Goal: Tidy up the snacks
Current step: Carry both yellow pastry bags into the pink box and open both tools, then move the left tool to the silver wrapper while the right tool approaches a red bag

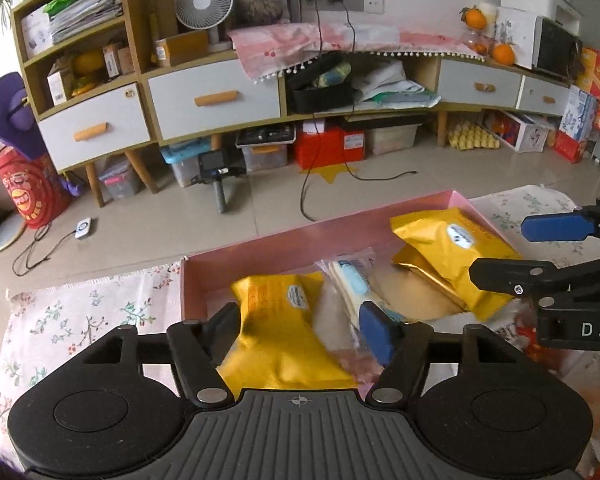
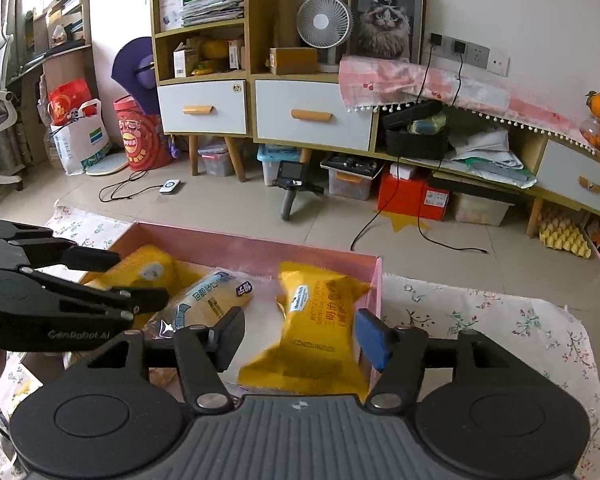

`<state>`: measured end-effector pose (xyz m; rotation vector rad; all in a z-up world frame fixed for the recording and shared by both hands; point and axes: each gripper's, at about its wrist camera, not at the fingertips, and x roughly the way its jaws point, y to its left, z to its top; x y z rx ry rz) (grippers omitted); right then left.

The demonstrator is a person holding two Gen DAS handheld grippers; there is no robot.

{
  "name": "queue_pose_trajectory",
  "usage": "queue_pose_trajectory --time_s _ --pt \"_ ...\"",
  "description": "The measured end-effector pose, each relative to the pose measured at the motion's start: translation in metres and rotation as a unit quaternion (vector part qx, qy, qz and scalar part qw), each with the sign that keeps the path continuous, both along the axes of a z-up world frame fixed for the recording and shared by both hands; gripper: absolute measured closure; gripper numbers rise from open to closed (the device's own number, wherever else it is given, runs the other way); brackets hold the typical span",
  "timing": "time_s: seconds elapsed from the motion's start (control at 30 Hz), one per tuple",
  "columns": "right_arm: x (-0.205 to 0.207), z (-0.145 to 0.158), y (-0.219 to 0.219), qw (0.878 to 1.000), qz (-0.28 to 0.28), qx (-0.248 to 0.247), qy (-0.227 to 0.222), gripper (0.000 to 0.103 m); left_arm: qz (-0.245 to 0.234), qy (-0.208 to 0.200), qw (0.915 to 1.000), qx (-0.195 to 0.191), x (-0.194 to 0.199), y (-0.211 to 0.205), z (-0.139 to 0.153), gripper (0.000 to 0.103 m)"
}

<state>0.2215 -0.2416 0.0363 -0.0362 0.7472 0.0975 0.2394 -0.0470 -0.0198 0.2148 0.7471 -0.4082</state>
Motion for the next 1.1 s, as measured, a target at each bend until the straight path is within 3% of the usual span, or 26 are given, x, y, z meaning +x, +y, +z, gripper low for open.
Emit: queue_pose_trajectory --time_s 0.37,0.53,0.93,1.1 --pt "-0.036 0.024 -0.001 1.0 -0.016 0.0 -0.005 0.029 -0.009 0.007 0.9999 -0.011 -0.043 0.014 0.018 0.023" --pt "-0.062 0.037 0.002 1.0 -0.015 -0.003 -0.011 0.022 -0.013 0.003 0.9999 -0.005 -0.073 0.023 0.023 0.013" --pt "-0.128 0.043 0.03 0.999 0.028 -0.022 -0.013 0.017 -0.019 0.011 0.9996 0.016 -0.142 0.053 0.018 0.009" --pt "-0.153 0.032 0.038 0.999 0.041 0.002 -0.015 0.017 -0.015 0.008 0.9998 0.013 -0.157 0.066 0.004 0.008"
